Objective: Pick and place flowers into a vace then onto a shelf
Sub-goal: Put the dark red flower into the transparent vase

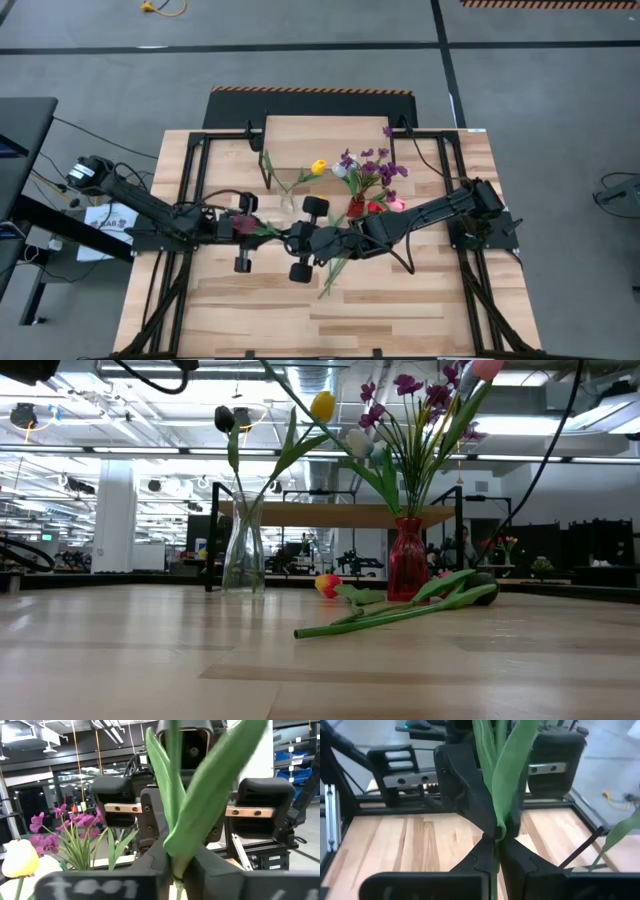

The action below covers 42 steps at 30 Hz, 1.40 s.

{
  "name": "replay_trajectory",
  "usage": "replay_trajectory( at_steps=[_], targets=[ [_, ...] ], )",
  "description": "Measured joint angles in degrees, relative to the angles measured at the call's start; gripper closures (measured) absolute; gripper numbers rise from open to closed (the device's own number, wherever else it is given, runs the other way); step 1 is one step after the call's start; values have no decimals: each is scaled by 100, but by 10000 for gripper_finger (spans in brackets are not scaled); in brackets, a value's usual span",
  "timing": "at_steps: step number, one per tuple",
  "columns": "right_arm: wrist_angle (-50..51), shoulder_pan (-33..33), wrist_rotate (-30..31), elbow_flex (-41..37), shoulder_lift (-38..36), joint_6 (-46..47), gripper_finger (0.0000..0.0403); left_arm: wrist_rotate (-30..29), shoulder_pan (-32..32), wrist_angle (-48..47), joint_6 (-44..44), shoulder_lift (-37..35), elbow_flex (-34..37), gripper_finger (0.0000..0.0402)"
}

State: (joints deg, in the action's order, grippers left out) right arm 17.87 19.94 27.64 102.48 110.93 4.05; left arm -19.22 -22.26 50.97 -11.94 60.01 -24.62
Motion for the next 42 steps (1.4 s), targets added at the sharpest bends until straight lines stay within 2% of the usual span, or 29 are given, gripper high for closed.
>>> replay_trajectory(
  at_steps=[8, 13, 18, 20, 23, 34, 37, 42],
  targets=[
    [271, 4, -48, 0, 0, 198, 333, -76, 2, -402, -84, -62, -45, 397],
    [734, 22, -92, 0, -2, 512, 286, -269, -6, -1710, 86, -194, -409, 397],
    [1388, 202, -161, -2, -2, 970, 243, -954, -31, -3130, 537, -325, -802, 397],
    [1532, 321, -141, -2, -2, 1101, 230, -1179, -31, -3487, 640, -415, -915, 397],
    [1571, 526, -126, -2, -2, 1195, 217, -1199, -24, -3961, 649, -560, -1213, 397],
    [1571, 831, -72, -2, -2, 1458, 218, -848, 34, -6830, 769, -654, -3263, 397],
    [1651, 817, -68, -3, -2, 1533, 225, -888, 230, -7169, 753, -654, -3698, 397],
    [1778, 819, -57, -4, -2, 1585, 236, -1370, 841, -7530, 677, -656, -4059, 397]
  ],
)
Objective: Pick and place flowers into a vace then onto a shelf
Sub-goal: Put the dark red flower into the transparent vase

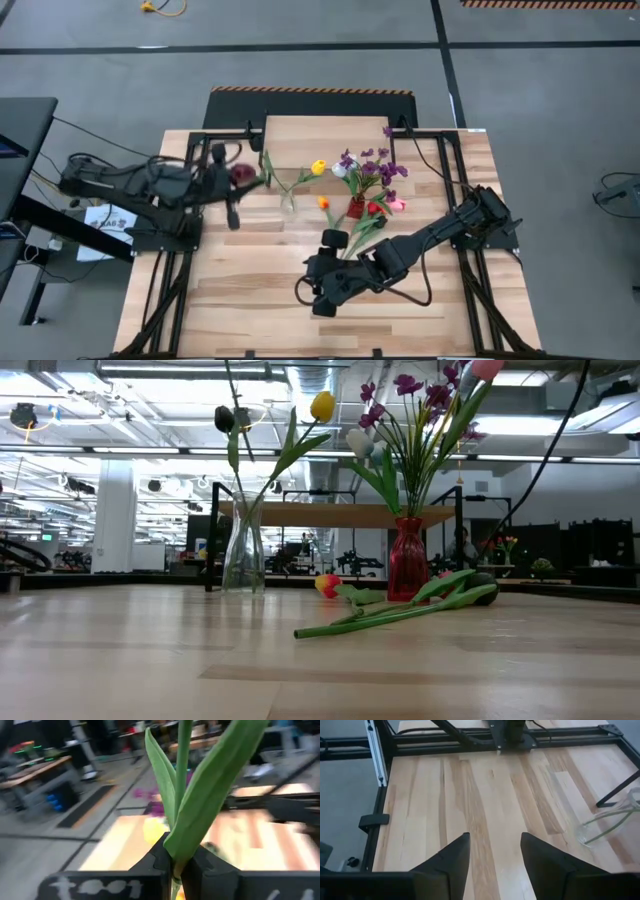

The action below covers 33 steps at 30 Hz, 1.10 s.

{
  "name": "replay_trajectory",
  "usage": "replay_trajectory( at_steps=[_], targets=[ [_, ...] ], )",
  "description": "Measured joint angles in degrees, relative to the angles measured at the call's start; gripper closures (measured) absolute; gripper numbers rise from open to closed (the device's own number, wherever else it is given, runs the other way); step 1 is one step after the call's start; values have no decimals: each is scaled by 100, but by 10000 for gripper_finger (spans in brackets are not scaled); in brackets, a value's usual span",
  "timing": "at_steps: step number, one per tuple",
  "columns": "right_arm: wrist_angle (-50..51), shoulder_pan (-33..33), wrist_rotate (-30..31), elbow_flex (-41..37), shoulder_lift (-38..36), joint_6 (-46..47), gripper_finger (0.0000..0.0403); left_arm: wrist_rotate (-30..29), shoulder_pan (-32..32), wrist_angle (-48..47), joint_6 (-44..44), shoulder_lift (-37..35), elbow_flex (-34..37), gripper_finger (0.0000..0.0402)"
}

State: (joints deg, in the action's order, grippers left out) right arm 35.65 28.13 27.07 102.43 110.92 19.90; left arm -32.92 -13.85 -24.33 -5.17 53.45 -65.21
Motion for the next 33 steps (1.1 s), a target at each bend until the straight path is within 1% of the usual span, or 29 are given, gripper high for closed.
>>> replay_trajectory(
  at_steps=[2, 7, 13, 15, 20, 33],
  targets=[
    [-11, -1, 0, 0, 48, 30, 240, 50, 348, -72, 9, 2, 8, 397],
    [-30, -3, -1, 7, 149, 33, 246, 700, 1136, 157, 30, 68, 234, 397],
    [73, -5, -24, -6, 189, 116, 249, 1456, 1732, 267, 179, 176, 347, 397],
    [78, -5, -24, -4, 188, 116, 249, 1576, 1820, 198, 210, 208, 365, 397],
    [76, -10, -24, -4, 194, 116, 249, 1608, 1926, 123, 280, 338, 367, 397],
    [69, -5, -24, -4, 194, 116, 249, 1617, 1922, 104, 284, 437, 365, 397]
  ],
)
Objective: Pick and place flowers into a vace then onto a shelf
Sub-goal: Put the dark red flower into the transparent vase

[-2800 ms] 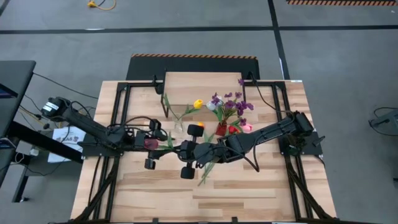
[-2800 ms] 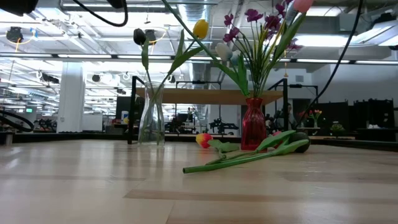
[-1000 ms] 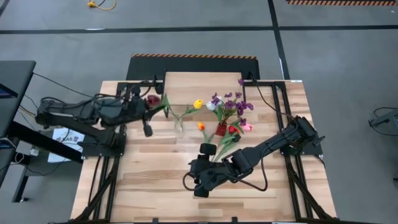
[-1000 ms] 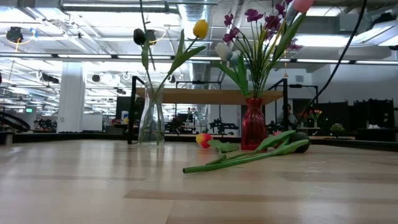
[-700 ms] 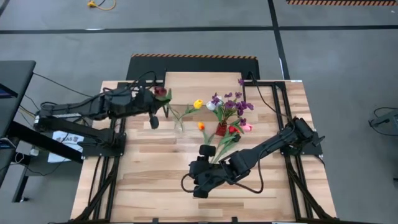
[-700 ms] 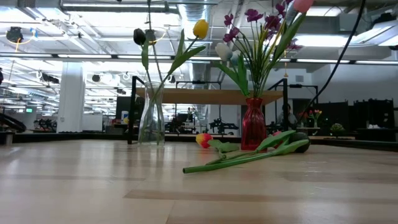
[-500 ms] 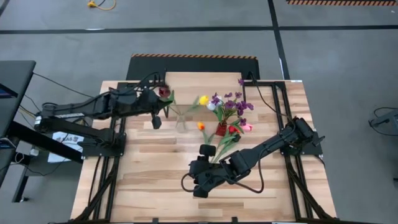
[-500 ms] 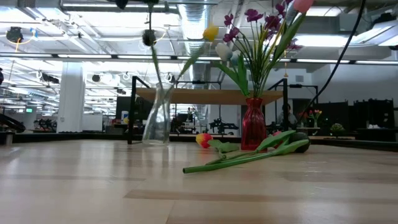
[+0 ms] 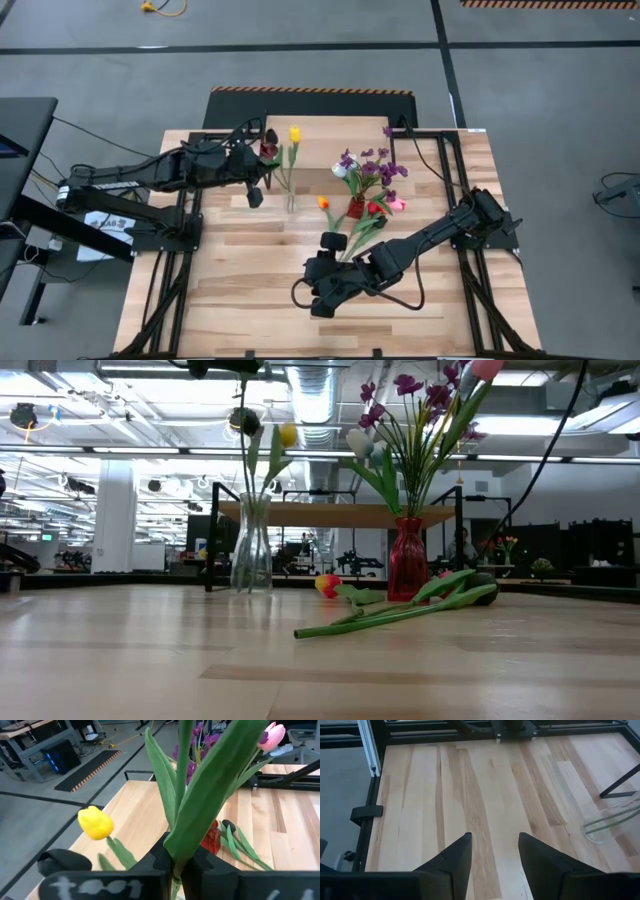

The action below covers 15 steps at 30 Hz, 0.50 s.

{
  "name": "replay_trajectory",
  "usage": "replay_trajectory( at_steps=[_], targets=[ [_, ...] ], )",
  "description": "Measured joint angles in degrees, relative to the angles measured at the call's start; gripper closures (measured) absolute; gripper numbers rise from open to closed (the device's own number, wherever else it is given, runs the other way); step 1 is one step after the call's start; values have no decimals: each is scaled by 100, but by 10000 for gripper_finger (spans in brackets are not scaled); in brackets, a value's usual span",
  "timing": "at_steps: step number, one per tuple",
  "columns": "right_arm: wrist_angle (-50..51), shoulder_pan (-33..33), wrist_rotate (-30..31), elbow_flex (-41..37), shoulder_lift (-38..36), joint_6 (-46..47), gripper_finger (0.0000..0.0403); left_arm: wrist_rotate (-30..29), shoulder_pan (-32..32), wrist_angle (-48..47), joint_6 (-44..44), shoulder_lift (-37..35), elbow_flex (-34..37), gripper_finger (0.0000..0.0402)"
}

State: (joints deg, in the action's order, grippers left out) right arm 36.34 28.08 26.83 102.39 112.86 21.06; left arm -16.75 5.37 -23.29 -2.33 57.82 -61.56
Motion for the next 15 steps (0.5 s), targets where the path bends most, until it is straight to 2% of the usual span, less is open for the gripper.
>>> replay_trajectory(
  at_steps=[7, 15],
  targets=[
    [4, 0, 0, 2, 0, 0, 249, 2, 0, 46, 126, 0, 0, 382],
    [0, 0, 0, 2, 0, 0, 249, -4, 0, -23, 176, 0, 0, 284]
  ],
)
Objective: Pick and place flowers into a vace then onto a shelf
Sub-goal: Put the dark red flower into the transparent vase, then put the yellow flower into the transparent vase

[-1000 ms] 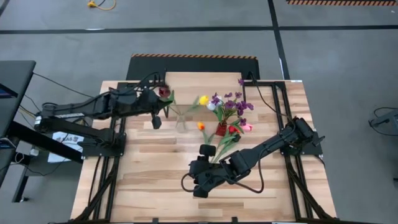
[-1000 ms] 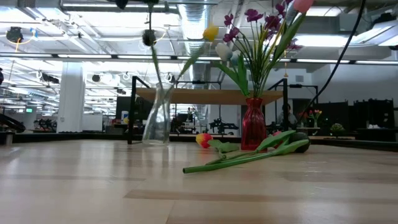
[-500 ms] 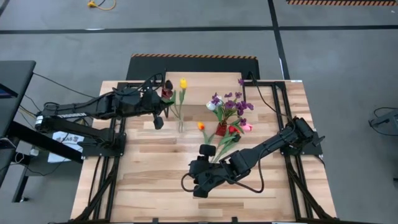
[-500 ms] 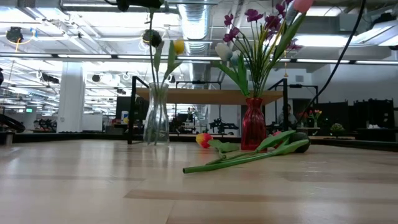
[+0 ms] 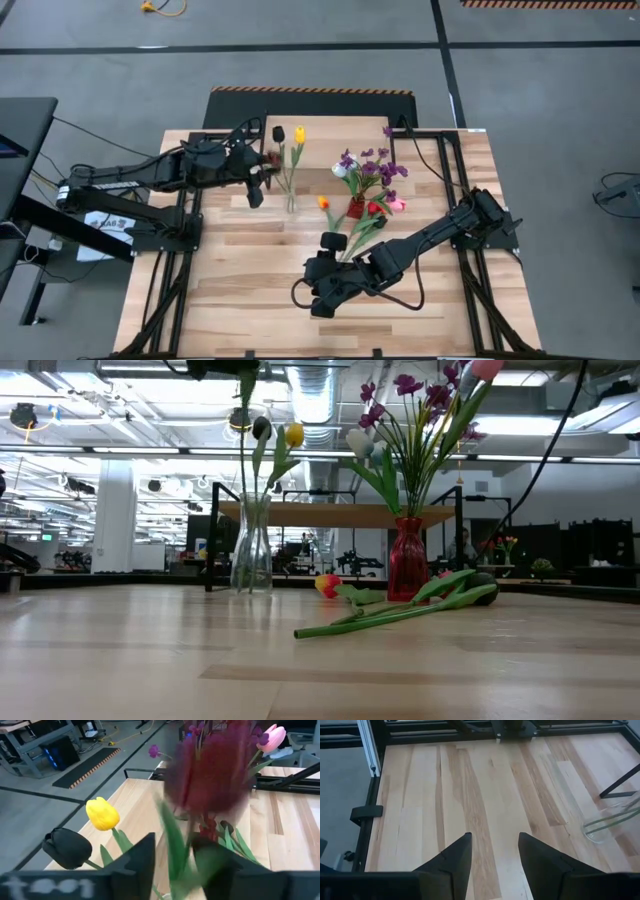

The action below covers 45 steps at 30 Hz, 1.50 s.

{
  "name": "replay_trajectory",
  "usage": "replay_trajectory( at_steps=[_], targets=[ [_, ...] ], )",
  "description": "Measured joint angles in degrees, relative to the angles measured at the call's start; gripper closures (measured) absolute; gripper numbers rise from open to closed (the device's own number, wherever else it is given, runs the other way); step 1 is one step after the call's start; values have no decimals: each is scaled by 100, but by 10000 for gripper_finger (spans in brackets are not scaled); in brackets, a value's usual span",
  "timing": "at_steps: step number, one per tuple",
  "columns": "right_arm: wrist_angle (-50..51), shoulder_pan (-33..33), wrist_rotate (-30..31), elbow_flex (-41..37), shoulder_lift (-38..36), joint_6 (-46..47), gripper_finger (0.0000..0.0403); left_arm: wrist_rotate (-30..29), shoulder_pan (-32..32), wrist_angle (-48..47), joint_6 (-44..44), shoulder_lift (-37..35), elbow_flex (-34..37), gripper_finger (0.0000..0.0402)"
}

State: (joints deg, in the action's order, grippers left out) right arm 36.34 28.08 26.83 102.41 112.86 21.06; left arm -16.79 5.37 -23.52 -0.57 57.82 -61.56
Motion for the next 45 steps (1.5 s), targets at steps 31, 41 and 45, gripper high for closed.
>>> replay_trajectory(
  at_steps=[31, 41, 45],
  targets=[
    [1539, 299, -306, -262, -14, 1768, 249, 12, -1342, 286, 480, -882, 248, 207],
    [1680, 676, -69, -1278, -4, 3903, 249, 5, -2340, 1895, 341, -793, 1374, 207],
    [1121, 516, 546, -1620, -4, 4630, 249, 4, -2588, 2847, 270, -787, 1990, 207]
  ],
)
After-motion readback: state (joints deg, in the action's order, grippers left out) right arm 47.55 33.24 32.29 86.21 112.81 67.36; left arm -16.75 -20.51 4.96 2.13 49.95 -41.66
